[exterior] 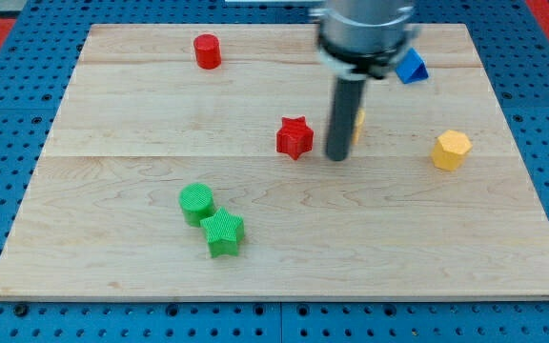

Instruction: Push the yellow blocks and red star in a horizontal position

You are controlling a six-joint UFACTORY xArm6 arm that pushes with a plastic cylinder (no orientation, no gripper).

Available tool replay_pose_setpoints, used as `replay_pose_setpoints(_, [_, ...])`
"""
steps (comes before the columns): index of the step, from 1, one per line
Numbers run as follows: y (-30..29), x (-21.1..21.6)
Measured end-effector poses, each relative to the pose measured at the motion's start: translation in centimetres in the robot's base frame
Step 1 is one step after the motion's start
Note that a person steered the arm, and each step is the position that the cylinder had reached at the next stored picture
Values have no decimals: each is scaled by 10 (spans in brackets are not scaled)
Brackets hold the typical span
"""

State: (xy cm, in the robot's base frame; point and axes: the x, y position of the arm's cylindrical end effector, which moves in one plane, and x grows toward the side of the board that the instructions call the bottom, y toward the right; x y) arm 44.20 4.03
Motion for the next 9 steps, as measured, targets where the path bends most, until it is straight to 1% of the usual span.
replay_pose_setpoints(1, [-25,-23])
replay_pose_setpoints(2, [-28,-9])
replay_pose_setpoints(3, [49,43])
replay_pose_setpoints(4, [164,54])
replay_pose_setpoints(5, [184,1])
replay_pose_setpoints(6, [220,-9])
replay_pose_setpoints(7, [235,12])
replay_pose_setpoints(8, [248,-69])
replay_pose_setpoints(9, [165,-101])
